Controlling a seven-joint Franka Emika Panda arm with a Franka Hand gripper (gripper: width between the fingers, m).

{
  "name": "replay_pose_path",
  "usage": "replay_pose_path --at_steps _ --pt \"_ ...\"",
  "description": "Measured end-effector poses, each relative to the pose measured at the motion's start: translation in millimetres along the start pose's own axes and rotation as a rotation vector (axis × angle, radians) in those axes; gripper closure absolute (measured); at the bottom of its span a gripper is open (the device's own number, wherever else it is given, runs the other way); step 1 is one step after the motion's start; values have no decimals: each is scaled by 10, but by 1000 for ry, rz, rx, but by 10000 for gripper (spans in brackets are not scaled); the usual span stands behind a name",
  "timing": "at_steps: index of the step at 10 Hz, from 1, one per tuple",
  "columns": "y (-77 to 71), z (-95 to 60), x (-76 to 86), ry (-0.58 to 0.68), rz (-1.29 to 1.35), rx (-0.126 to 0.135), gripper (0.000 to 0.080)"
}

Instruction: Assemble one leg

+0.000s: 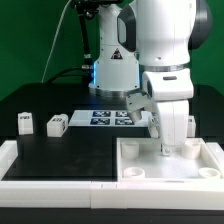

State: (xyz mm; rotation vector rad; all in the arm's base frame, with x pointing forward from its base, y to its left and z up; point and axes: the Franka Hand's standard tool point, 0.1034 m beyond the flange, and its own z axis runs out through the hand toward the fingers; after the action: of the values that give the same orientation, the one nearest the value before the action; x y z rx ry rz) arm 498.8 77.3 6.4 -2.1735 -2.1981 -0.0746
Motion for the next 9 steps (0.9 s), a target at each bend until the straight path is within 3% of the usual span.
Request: replay_pose_path --at_steps 1,2,3,7,9 --pt "0 0 -2 0 0 0 371" --pt "0 0 -4 0 1 0 241" --pt "0 0 -5 0 1 0 170" --pt "-4 -10 -8 -1 8 -1 151" --pt "-165 -205 10 -13 81 -11 150"
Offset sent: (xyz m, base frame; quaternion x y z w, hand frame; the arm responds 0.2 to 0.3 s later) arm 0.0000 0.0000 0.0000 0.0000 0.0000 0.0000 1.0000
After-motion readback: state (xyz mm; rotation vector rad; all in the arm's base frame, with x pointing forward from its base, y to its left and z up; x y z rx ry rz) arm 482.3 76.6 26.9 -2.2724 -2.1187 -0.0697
